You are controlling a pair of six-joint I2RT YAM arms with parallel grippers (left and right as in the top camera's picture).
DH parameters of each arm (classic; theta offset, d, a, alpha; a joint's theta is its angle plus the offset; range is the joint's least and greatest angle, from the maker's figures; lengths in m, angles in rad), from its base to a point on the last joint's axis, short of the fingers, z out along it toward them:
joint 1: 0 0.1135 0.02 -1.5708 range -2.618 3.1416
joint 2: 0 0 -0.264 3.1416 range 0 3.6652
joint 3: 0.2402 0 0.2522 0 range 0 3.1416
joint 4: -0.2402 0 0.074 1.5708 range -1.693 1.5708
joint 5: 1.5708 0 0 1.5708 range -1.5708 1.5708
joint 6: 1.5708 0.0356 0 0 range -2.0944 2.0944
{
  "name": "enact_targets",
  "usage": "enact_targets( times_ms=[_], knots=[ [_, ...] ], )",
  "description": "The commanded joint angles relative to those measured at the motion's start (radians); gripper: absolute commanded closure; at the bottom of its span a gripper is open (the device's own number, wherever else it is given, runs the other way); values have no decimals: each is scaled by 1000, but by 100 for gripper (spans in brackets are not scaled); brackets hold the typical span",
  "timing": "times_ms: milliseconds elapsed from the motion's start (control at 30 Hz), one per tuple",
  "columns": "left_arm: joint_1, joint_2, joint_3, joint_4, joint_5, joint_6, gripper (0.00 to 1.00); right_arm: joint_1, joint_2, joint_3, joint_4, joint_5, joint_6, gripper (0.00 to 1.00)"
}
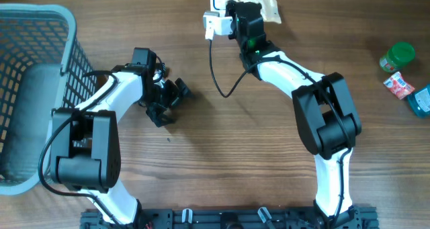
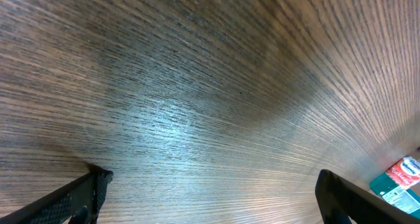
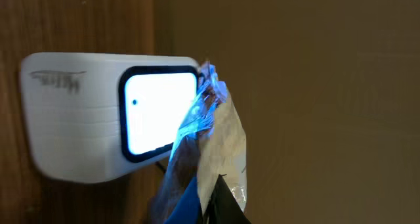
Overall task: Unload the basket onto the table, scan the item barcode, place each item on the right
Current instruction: 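Carry the snack bag to the right edge and release it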
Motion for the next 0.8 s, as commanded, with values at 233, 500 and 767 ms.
enact_targets(
  times_ms=[233, 500, 767],
  knots=[
    [5, 6, -4, 8, -61, 23, 0, 2, -63, 9, -26, -12, 72, 96],
    [5, 6, -4, 7, -61, 23, 0, -65, -319, 9, -29, 148, 364, 95],
    [5, 6, -4, 26, -87, 23, 0, -528, -557, 0, -838, 55, 1242, 95]
  ],
)
